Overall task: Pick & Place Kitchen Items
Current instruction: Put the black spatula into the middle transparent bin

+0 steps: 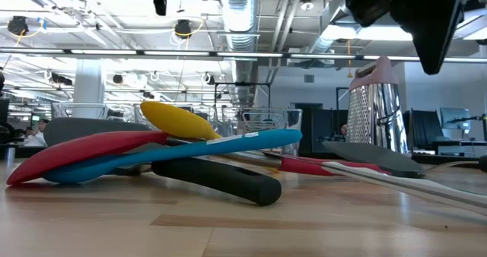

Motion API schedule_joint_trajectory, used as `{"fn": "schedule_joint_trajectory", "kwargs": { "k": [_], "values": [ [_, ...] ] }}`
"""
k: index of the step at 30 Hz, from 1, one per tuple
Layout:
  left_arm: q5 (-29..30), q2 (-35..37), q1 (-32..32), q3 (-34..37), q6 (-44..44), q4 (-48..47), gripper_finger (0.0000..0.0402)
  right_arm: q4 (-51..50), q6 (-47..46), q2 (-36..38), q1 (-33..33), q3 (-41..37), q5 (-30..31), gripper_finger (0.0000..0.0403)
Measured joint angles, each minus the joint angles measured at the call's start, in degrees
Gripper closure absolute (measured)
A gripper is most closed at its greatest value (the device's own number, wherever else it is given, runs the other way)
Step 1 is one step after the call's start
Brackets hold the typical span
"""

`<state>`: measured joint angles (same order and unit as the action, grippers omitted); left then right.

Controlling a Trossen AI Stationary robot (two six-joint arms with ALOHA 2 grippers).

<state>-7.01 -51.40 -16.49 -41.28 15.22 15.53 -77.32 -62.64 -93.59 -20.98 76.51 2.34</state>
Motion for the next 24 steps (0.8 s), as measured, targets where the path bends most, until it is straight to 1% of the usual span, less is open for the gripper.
{"fn": "schedule_joint_trajectory", "kwargs": {
  "k": [3, 8, 13, 15, 18, 21, 24],
  "values": [
    [-0.4, 0.0, 0.0, 0.0, 0.0, -0.1, 0.04, 0.4, 2.5, -0.2, -1.1, 0.0, 1.7, 0.0328],
    [-0.4, 0.0, 0.0, 0.0, 0.0, -0.1, 0.04, 3.6, 1.3, 1.9, -3.8, -0.4, 2.3, 0.0341],
    [-0.4, 0.0, 0.0, 0.0, 0.0, -0.1, 0.04, 10.4, -5.5, 7.1, -7.7, -6.4, 4.1, 0.036],
    [-0.4, 0.0, 0.0, 0.0, 0.0, 0.0, 0.04, 11.1, -9.7, 9.6, -9.2, -9.1, 5.1, 0.0367],
    [-0.4, 0.0, 0.0, 0.0, 0.0, 0.0, 0.04, 11.6, -15.1, 12.4, -11.1, -12.5, 5.1, 0.0378],
    [-0.4, 0.0, 0.0, 0.0, 0.0, 0.0, 0.04, 13.1, -18.0, 14.2, -12.9, -14.0, 5.1, 0.0387],
    [-0.4, 0.0, 0.0, 0.0, 0.0, 0.0, 0.04, 15.5, -18.5, 14.6, -14.3, -14.2, 5.0, 0.0394]
  ]
}}
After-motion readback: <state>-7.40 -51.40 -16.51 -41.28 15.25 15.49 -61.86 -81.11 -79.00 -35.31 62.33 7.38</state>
